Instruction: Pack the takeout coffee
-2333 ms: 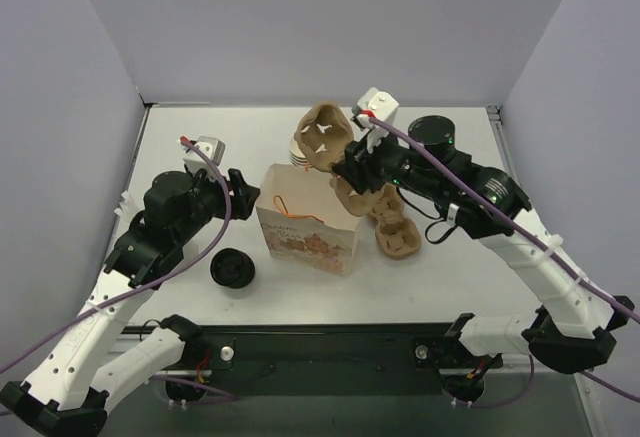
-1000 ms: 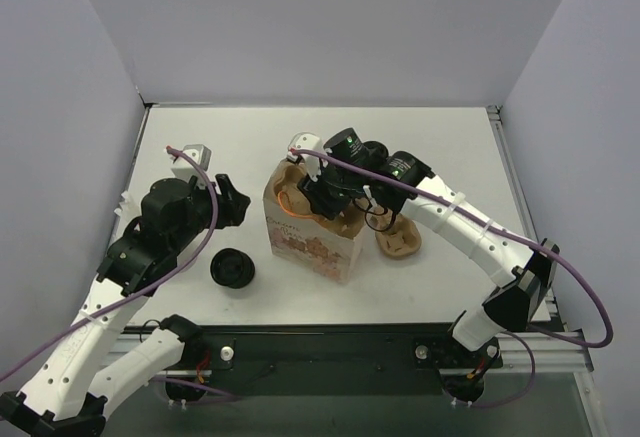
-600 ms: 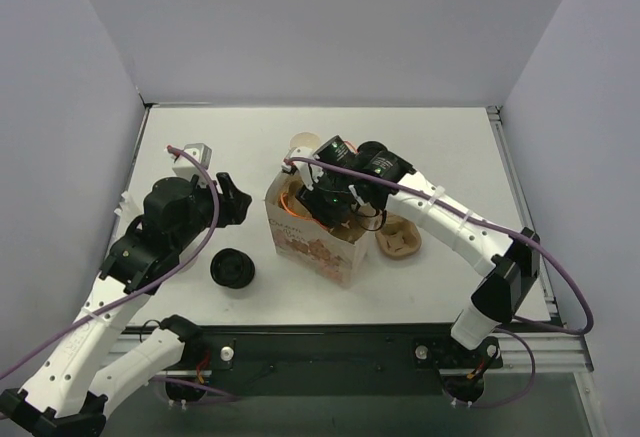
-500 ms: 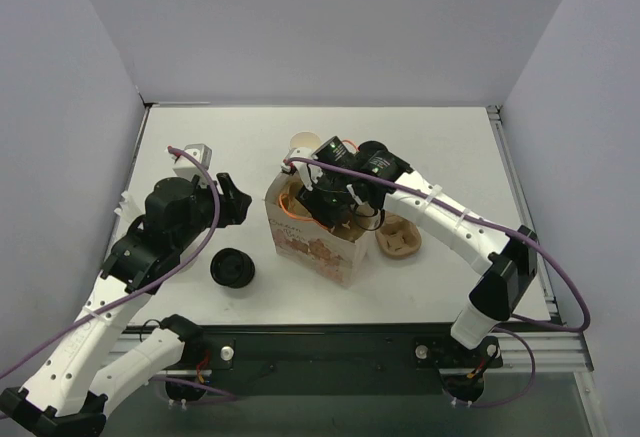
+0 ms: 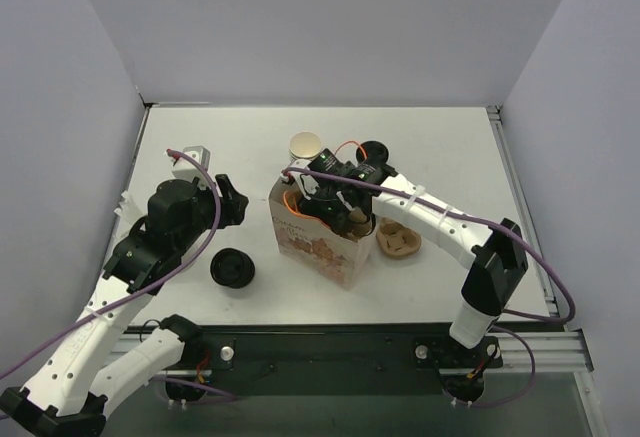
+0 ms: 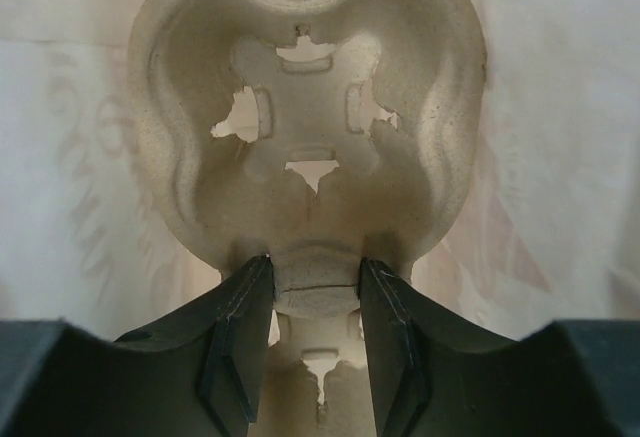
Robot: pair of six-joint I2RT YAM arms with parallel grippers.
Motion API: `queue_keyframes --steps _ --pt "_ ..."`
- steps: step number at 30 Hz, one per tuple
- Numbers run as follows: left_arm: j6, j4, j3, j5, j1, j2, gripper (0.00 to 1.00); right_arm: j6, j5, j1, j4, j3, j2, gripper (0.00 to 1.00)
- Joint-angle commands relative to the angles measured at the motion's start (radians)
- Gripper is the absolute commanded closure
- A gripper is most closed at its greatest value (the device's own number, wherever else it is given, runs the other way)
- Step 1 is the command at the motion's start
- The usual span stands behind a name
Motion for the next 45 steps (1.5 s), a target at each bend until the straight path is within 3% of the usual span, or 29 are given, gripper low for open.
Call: queue_keyframes --steps 1,5,8,10,11,14,27,34,36,40,45 --pt "-0.003 0.053 0.007 -0.024 0.001 -0.010 0.33 0.026 0.048 0.009 0.004 -0.011 0.016 0.62" --pt "0.000 0.053 0.005 -0.030 0.002 -0.010 0.34 0.043 0.061 0.010 0.015 -0.022 0.026 0.61" --pt "0.000 0.051 0.005 -0.033 0.002 -0.015 0.34 0.049 0.073 0.010 0.026 -0.034 0.025 0.55" --pt "0.000 0.051 0.008 -0.035 0.002 -0.016 0.33 0.055 0.096 0.009 0.026 -0.029 0.020 0.47" --pt "0.000 0.053 0.010 -0.035 0.001 -0.016 0.33 0.055 0.101 0.010 0.024 -0.022 0.014 0.37" --pt "0.001 0.045 0.019 -0.033 0.002 -0.015 0.33 0.060 0.108 0.010 0.026 -0.015 -0.015 0.28" --pt "0.076 0.063 0.129 0.026 0.002 0.056 0.29 0.175 0.122 -0.004 -0.010 0.100 -0.141 0.30" --pt "0.173 0.181 0.195 0.141 0.002 0.151 0.28 0.278 0.186 -0.002 0.003 0.149 -0.234 0.30" --pt "0.210 0.206 0.206 0.181 0.001 0.175 0.28 0.321 0.217 -0.001 0.021 0.141 -0.266 0.30" --pt "0.242 0.219 0.246 0.276 -0.001 0.241 0.28 0.451 0.070 0.013 0.150 0.034 -0.417 0.30" --pt "0.228 0.125 0.369 0.309 -0.009 0.318 0.28 0.563 0.108 0.033 0.214 -0.049 -0.569 0.30"
